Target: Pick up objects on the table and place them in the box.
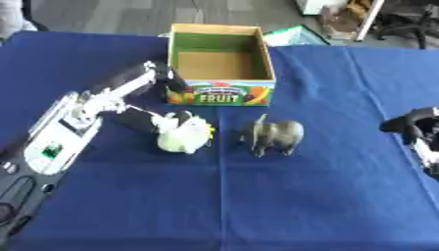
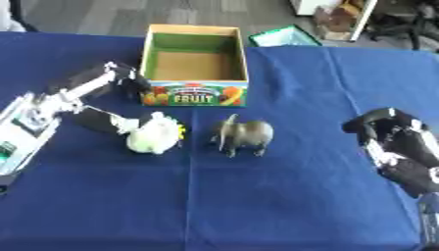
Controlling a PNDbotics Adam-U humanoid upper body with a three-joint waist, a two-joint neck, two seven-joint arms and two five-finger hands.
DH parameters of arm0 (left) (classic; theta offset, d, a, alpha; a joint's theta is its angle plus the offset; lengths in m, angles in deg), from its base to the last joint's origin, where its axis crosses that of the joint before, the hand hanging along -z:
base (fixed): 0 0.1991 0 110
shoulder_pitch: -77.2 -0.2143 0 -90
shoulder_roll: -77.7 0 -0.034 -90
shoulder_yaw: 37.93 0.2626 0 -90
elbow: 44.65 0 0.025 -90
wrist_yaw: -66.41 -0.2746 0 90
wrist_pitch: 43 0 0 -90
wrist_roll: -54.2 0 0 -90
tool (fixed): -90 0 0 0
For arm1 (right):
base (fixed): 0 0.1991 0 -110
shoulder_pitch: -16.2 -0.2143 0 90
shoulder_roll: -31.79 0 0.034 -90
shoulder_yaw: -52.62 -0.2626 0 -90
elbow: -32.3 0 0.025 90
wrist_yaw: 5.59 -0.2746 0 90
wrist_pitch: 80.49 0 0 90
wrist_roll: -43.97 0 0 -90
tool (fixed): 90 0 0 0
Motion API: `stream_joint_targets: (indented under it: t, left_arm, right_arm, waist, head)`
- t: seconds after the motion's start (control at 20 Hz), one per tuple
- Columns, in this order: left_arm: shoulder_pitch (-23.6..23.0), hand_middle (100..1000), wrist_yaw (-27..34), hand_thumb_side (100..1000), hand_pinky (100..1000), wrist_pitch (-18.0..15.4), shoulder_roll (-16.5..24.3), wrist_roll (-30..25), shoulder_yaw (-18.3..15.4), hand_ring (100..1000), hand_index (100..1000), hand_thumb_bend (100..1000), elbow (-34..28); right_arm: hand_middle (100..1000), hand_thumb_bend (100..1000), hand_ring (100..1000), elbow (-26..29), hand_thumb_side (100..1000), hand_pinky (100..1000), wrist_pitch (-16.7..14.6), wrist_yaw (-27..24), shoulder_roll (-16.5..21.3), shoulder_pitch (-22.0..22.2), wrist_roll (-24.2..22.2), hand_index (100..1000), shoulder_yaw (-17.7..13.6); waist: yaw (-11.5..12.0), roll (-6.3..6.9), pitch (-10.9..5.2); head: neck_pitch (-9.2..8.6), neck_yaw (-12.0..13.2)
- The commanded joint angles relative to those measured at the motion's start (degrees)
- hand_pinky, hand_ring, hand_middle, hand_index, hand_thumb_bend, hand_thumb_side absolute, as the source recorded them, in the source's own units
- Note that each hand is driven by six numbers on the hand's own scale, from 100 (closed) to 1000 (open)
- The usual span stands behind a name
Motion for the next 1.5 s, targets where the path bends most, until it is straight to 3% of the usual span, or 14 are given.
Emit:
stream_joint_targets:
  t: [0.05, 0.35, 0.7, 1.0, 1.25, 1.5]
  left_arm:
    - [1.76, 623, -2.32, 313, 628, -0.6, -0.24, -0.42, 0.46, 718, 743, 367, 2.05]
    - [3.54, 636, -7.32, 288, 635, -2.79, -1.9, -0.75, 2.56, 718, 751, 410, 7.85]
    - [4.27, 650, -9.78, 167, 641, -4.77, -3.63, -1.34, 2.99, 727, 764, 462, 12.93]
    - [4.56, 659, -10.0, 167, 647, -5.34, -4.33, -2.44, 3.03, 735, 769, 470, 14.61]
    - [4.36, 569, -9.37, 211, 614, -5.82, -4.1, -5.39, 3.15, 664, 717, 316, 14.39]
    - [3.97, 434, -8.44, 224, 551, -4.94, -3.47, -5.6, 2.23, 537, 601, 100, 12.18]
  right_arm:
    - [485, 100, 670, 0.5, 100, 747, -0.06, -0.12, 0.97, -0.59, -0.19, 623, -0.03]
    - [485, 100, 670, 0.42, 100, 747, -0.11, -0.15, 0.91, -0.59, -0.25, 624, 0.09]
    - [485, 100, 670, 0.41, 100, 747, -0.1, -0.14, 0.86, -0.61, -0.29, 624, 0.16]
    - [485, 100, 670, 0.36, 100, 748, -0.08, -0.11, 0.84, -0.62, -0.32, 624, 0.21]
    - [485, 100, 670, 0.34, 100, 748, -0.07, -0.1, 0.84, -0.62, -0.3, 623, 0.2]
    - [485, 100, 670, 0.34, 100, 748, -0.06, -0.04, 0.84, -0.54, -0.17, 623, 0.09]
  waist:
    - [-0.15, 0.08, -0.85]
    - [-0.26, -0.07, -0.86]
    - [-0.37, -0.09, -0.86]
    - [-0.41, -0.11, -0.84]
    - [-0.4, -0.1, -0.85]
    - [-0.34, -0.1, -0.88]
  head:
    - [0.29, 0.17]
    - [0.29, 0.22]
    - [0.29, 0.15]
    - [0.29, 0.18]
    - [0.29, 0.23]
    - [0.29, 0.09]
